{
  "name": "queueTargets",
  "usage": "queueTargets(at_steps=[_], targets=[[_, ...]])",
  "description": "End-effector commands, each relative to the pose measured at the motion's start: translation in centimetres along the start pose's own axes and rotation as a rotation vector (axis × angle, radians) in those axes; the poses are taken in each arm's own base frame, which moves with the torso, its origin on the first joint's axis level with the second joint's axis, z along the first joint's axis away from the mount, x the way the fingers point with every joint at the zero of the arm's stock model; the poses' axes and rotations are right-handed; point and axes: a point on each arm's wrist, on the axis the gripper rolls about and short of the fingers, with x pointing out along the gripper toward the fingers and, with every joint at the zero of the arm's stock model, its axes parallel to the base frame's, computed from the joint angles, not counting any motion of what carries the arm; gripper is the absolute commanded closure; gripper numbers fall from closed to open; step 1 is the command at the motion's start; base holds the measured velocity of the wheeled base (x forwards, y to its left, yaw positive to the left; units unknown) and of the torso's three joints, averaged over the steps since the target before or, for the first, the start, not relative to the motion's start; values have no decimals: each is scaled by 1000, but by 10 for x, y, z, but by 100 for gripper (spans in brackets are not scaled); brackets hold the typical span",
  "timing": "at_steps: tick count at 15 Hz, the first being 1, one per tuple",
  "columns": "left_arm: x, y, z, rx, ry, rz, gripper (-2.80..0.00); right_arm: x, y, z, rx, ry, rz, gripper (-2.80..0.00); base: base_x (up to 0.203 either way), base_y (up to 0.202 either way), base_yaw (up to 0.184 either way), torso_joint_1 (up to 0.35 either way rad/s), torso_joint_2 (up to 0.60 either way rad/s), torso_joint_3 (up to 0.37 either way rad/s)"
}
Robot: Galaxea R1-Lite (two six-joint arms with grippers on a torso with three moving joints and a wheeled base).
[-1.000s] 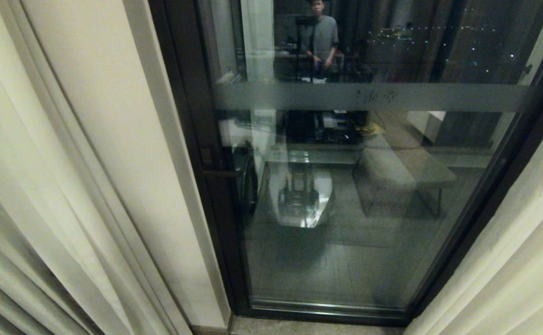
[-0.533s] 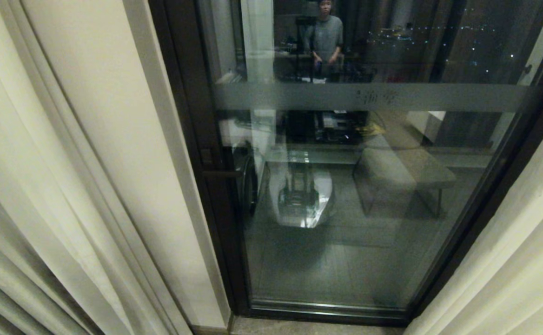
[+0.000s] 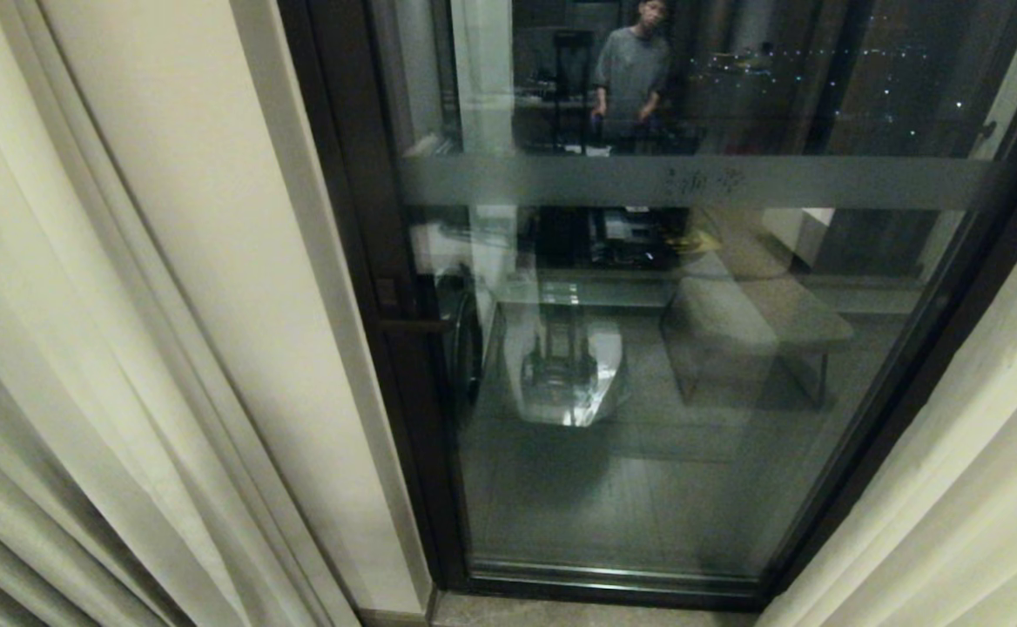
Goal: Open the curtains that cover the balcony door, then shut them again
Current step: Pull the inner curtains open on both sides
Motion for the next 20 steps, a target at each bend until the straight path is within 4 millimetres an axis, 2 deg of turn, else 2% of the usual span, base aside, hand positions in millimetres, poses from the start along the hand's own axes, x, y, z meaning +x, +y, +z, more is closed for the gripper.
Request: queueTargets(at_steps=[1,7,20], targets=[[0,0,0,-2,-5,0,0,0,0,0,-1,1,2,0,0,0,0,0,0,0],[0,0,0,-2,-5,0,0,0,0,0,0,1,2,0,1,-30,3,0,0,1],[0,0,0,-2,-4,0,0,0,0,0,-1,1,2,0,0,-190,1,1,2,1]])
